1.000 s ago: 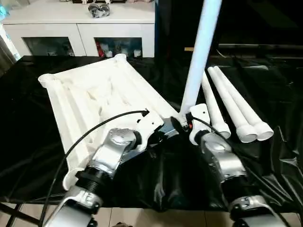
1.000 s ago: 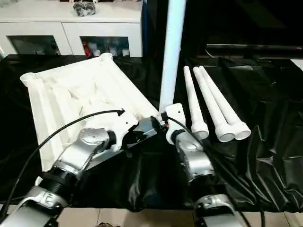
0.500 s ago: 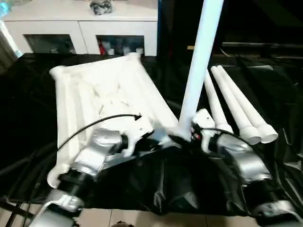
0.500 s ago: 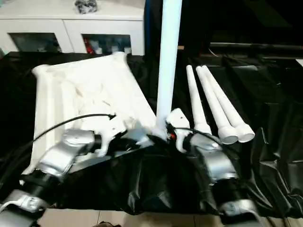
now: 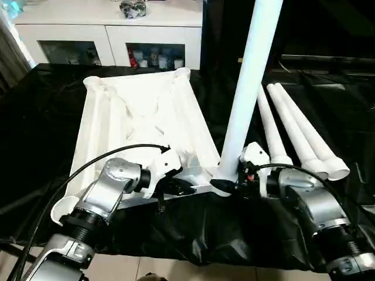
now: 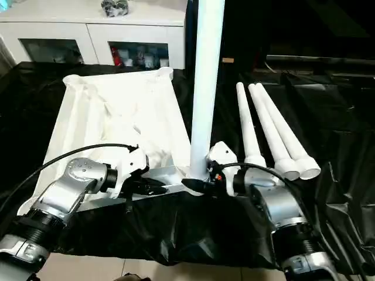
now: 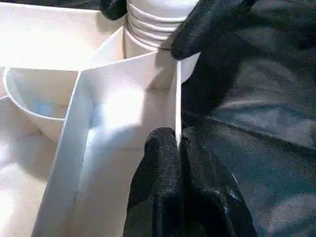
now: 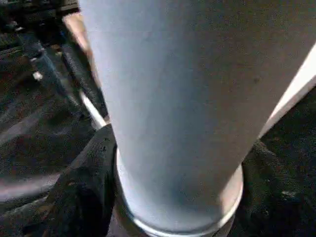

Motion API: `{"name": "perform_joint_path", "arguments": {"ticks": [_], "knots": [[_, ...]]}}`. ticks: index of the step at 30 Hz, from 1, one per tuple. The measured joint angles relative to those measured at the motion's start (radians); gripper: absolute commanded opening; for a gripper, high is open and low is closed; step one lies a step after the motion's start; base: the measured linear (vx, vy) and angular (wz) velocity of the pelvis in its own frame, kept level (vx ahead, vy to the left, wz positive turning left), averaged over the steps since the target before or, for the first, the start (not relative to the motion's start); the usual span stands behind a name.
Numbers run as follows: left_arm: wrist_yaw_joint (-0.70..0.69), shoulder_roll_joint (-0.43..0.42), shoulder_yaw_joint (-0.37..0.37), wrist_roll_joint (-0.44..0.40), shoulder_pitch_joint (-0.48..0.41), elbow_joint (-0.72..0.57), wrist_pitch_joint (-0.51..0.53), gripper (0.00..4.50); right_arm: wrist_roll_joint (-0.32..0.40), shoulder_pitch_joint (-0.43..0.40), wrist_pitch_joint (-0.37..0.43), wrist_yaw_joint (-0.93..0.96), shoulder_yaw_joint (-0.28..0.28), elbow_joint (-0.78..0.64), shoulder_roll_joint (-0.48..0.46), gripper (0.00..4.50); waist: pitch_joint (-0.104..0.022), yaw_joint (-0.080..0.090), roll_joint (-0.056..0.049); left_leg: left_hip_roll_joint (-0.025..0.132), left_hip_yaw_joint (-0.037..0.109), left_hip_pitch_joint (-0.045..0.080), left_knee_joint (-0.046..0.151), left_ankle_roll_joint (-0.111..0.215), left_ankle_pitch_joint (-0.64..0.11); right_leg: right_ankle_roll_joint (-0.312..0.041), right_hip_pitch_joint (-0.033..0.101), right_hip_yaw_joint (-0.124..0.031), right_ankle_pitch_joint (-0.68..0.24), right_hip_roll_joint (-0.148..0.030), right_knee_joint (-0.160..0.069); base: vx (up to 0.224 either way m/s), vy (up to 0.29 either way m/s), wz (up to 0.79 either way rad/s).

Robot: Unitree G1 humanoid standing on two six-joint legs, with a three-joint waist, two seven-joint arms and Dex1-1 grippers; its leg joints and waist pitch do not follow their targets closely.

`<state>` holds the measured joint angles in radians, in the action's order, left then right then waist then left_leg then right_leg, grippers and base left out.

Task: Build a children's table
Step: Rotate leg to tighten

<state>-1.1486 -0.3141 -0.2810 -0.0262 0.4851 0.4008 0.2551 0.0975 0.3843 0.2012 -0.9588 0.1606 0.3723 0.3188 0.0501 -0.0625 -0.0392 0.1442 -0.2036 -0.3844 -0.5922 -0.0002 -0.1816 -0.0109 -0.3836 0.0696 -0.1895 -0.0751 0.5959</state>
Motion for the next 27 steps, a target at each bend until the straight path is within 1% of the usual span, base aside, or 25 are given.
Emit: {"name": "perform_joint_path", "arguments": {"ticks": [5,8,11,12,16,17,19,21,24,25,27], "knots": [[0.139,0.058,0.026,-0.033,0.017,0.043,-0.001,0.0,-0.044,0.03,-0.029,0.231,-0.037,0.083,-0.095,2.72,-0.001,0.013,-0.001,0.0,0.0,0.003,0.0,0.0,0.0,0.004,0.001,-0.001,-0.002,0.0,-0.001,0.0,0.0,0.0],[0.269,0.124,0.046,-0.057,0.042,0.082,0.023,0.0,-0.068,0.072,-0.044,0.452,-0.09,0.164,-0.192,2.72,0.0,0.026,-0.002,-0.001,0.0,0.003,0.0,0.0,0.0,0.005,0.0,0.0,-0.003,-0.001,-0.002,0.0,0.0,0.0],[0.372,0.188,0.059,-0.067,0.054,0.103,0.044,0.0,-0.074,0.102,-0.053,0.62,-0.135,0.22,-0.257,2.72,0.0,0.027,-0.002,-0.001,0.0,0.003,-0.001,0.0,0.0,0.005,0.0,-0.001,-0.003,-0.001,-0.003,0.0,0.0,0.0],[0.384,0.196,0.059,-0.068,0.055,0.105,0.048,0.0,-0.074,0.105,-0.053,0.641,-0.143,0.225,-0.265,2.72,0.0,0.027,-0.002,-0.001,0.0,0.003,-0.001,0.0,0.0,0.005,0.001,-0.001,-0.003,-0.001,-0.004,0.0,0.0,0.0],[0.399,0.207,0.059,-0.069,0.056,0.102,0.051,0.0,-0.074,0.111,-0.082,0.666,-0.151,0.247,-0.275,2.72,0.0,0.027,-0.003,-0.002,0.0,0.003,-0.001,0.0,0.0,0.005,0.001,-0.002,-0.003,-0.002,-0.004,0.0,0.0,0.0],[0.399,0.207,0.059,-0.069,0.056,0.101,0.051,0.0,-0.074,0.112,-0.095,0.666,-0.152,0.255,-0.275,3.07,0.0,0.027,-0.003,-0.002,0.0,0.002,-0.001,0.0,0.0,0.005,0.001,-0.002,-0.003,-0.002,-0.004,0.0,0.0,0.0],[0.395,0.207,0.057,-0.069,0.055,0.1,0.05,0.0,-0.072,0.112,-0.106,0.662,-0.153,0.259,-0.276,3.07,0.0,0.027,-0.003,-0.002,0.0,0.002,0.0,0.0,0.0,0.005,0.0,-0.002,-0.003,-0.002,-0.003,0.0,0.0,0.0],[0.377,0.203,0.056,-0.069,0.052,0.093,0.05,0.0,-0.067,0.112,-0.11,0.635,-0.159,0.26,-0.273,3.46,0.0,0.027,-0.003,-0.002,0.0,0.002,0.0,0.0,0.0,0.005,0.0,-0.002,-0.003,-0.002,-0.003,0.0,0.0,0.0],[0.362,0.191,0.056,-0.068,0.045,0.079,0.05,0.0,-0.062,0.111,-0.115,0.573,-0.154,0.257,-0.261,3.54,0.0,0.028,-0.003,-0.002,0.0,0.001,0.0,0.0,0.0,0.005,-0.001,-0.001,-0.003,-0.002,-0.002,0.0,0.0,0.0],[0.353,0.184,0.056,-0.067,0.04,0.071,0.05,0.0,-0.06,0.109,-0.115,0.548,-0.151,0.254,-0.253,3.68,0.0,0.028,-0.003,-0.002,0.0,0.001,0.0,0.0,0.0,0.005,-0.001,-0.001,-0.003,-0.002,-0.002,0.0,0.0,0.0],[0.329,0.172,0.055,-0.061,0.035,0.062,0.049,0.0,-0.059,0.1,-0.113,0.483,-0.139,0.239,-0.224,3.68,0.0,0.027,-0.003,-0.001,0.0,0.001,0.001,0.0,0.0,0.004,-0.001,-0.001,-0.002,-0.002,-0.001,0.0,0.0,0.0]]}}
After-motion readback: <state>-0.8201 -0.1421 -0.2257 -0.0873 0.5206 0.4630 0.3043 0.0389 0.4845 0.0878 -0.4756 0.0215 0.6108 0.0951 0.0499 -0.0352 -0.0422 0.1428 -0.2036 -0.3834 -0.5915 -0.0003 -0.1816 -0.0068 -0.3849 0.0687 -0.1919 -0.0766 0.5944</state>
